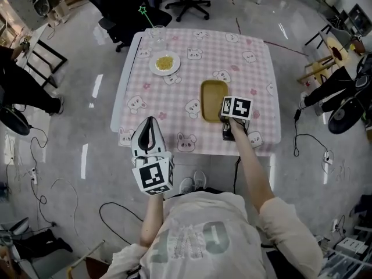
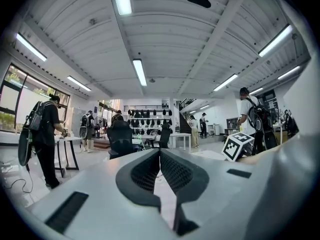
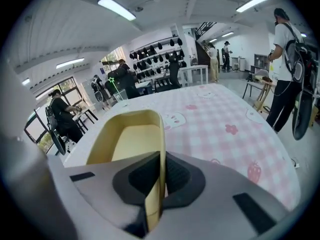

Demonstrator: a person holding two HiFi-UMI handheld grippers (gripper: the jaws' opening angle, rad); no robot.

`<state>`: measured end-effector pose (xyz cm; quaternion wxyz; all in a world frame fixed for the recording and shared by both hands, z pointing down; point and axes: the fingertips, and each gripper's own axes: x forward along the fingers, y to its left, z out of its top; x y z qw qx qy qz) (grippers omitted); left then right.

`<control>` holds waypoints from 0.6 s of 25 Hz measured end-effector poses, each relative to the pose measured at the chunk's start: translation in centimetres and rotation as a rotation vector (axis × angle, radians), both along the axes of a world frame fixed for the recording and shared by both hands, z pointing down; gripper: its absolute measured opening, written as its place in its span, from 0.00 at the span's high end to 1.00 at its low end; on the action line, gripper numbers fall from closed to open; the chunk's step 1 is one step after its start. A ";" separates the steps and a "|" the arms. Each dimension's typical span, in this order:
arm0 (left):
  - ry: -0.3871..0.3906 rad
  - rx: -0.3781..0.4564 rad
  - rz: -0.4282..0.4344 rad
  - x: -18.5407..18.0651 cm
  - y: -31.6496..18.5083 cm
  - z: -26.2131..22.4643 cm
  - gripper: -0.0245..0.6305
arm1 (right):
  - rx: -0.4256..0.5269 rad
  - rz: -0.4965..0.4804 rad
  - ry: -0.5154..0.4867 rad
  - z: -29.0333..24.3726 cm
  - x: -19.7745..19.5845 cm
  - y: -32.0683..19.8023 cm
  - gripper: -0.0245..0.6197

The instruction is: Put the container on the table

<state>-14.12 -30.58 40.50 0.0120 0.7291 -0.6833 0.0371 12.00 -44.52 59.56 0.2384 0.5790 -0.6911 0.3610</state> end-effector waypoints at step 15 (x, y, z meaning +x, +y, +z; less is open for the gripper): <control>0.001 -0.009 -0.012 0.5 -0.2 0.9 0.92 | -0.097 0.016 0.046 4.1 0.5 0.1 0.91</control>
